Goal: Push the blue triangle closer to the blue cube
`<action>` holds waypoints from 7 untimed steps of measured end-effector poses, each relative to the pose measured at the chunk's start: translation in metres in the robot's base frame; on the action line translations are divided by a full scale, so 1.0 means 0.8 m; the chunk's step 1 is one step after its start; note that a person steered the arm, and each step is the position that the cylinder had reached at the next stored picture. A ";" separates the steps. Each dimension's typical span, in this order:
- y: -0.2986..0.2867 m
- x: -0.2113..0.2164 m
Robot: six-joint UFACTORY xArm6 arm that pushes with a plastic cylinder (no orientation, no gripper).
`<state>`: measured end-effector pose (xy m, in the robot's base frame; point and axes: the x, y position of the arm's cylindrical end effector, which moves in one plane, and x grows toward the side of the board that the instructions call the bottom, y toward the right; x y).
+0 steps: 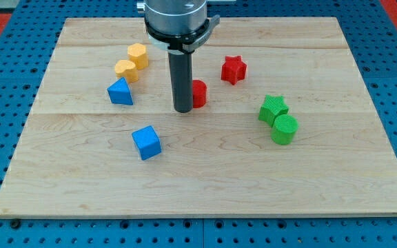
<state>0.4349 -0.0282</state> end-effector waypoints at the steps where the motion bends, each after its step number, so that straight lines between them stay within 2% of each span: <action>1: 0.000 -0.029; 2: -0.011 -0.012; 3: -0.075 -0.039; 5: -0.092 -0.062; 7: -0.177 -0.058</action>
<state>0.3888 -0.1701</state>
